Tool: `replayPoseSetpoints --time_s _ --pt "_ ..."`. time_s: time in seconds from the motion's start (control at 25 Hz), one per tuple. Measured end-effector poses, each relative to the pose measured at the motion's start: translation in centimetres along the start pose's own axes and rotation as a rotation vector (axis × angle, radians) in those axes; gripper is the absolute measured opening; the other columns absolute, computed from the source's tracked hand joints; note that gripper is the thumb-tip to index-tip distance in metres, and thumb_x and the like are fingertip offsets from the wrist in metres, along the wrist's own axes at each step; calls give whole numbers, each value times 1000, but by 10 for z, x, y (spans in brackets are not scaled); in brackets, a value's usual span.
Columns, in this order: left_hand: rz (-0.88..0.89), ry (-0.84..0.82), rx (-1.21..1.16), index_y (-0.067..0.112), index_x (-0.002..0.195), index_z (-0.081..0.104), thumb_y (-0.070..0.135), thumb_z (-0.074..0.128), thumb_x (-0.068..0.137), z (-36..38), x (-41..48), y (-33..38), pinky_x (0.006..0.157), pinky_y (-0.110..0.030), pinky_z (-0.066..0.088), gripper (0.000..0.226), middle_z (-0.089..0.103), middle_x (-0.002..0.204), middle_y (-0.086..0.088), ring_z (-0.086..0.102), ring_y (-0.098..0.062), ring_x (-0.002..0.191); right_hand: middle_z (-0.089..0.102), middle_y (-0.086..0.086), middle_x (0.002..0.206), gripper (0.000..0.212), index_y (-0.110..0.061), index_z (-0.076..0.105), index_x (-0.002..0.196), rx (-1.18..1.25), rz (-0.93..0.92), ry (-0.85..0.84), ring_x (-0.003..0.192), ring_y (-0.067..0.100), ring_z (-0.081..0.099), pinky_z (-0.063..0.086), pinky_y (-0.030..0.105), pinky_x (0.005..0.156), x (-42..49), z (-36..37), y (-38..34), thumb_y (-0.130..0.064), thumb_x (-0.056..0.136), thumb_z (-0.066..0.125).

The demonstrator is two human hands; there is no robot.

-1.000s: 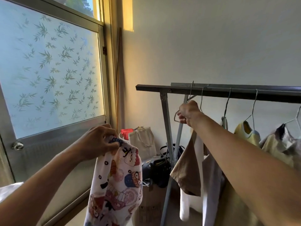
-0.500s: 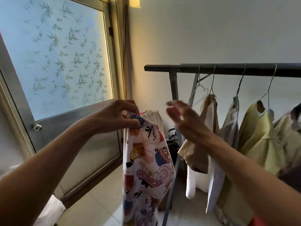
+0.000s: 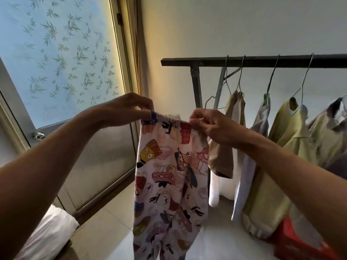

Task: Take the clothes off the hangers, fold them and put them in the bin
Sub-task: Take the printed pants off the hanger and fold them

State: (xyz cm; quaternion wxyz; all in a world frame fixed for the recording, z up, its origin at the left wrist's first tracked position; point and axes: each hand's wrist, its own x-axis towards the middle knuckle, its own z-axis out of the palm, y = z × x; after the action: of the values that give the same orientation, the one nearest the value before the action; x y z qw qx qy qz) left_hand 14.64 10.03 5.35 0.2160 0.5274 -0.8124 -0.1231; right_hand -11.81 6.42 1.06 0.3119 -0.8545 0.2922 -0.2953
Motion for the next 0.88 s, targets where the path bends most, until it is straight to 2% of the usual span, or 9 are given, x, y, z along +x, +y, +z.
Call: replayPoseSetpoints --time_s 0.08,0.2,0.4,0.56,0.64,0.72,0.76,0.8,0.88 --pt "-4 17 -24 17 80 66 41 51 80 -4 -2 1 86 -39 46 29 68 87 -1 59 -15 95 67 10 81 13 -12 51 88 33 17 -9 64 12 68 54 22 54 -4 -1 -3 -19 98 49" --pt "18 5 -89 27 74 65 41 53 82 -2 -2 5 88 -41 45 21 69 81 4 59 -15 93 72 19 91 12 -11 59 89 19 35 -32 76 30 71 61 34 63 -8 -7 -6 -21 95 55" --pt "131 -26 -239 32 63 61 50 50 77 4 1 18 83 -35 43 25 62 70 9 57 -8 81 71 17 89 12 -10 61 89 14 46 -17 77 28 71 61 32 64 -13 -13 -12 -21 94 57" --pt "86 -103 -130 27 68 64 51 63 77 5 4 24 73 -27 44 26 65 69 10 59 -3 74 72 14 85 12 -9 62 91 5 56 18 72 26 72 61 33 61 -19 -25 -15 -21 92 59" --pt "61 -113 -88 22 76 68 48 64 85 7 5 28 70 -23 46 27 69 72 8 63 -4 74 70 9 85 15 -11 63 95 -227 19 81 73 21 70 60 36 66 -20 -27 -8 -25 91 62" --pt "47 -19 -151 20 79 68 43 59 82 15 8 37 64 -19 48 25 69 73 7 64 -3 72 62 0 88 17 -16 60 99 -499 -50 238 75 10 61 55 35 68 -18 -22 -6 -28 89 65" --pt "36 34 -188 19 80 69 40 61 83 21 10 45 61 -17 49 23 68 73 6 64 -2 70 60 -2 86 18 -17 58 99 -477 -63 291 72 8 59 53 31 65 -17 -16 -9 -30 89 65" --pt "29 74 -202 17 80 69 36 62 86 28 15 52 58 -14 49 21 68 72 5 64 -1 68 61 -1 85 23 -17 56 100 -344 -52 290 69 8 62 52 26 60 -17 -9 -15 -35 88 64" --pt "5 102 -251 14 80 71 31 61 91 42 23 68 56 -11 47 22 67 69 4 64 0 64 64 1 90 40 -16 52 109 -34 33 183 68 10 68 52 20 54 -15 5 -28 -45 84 63"
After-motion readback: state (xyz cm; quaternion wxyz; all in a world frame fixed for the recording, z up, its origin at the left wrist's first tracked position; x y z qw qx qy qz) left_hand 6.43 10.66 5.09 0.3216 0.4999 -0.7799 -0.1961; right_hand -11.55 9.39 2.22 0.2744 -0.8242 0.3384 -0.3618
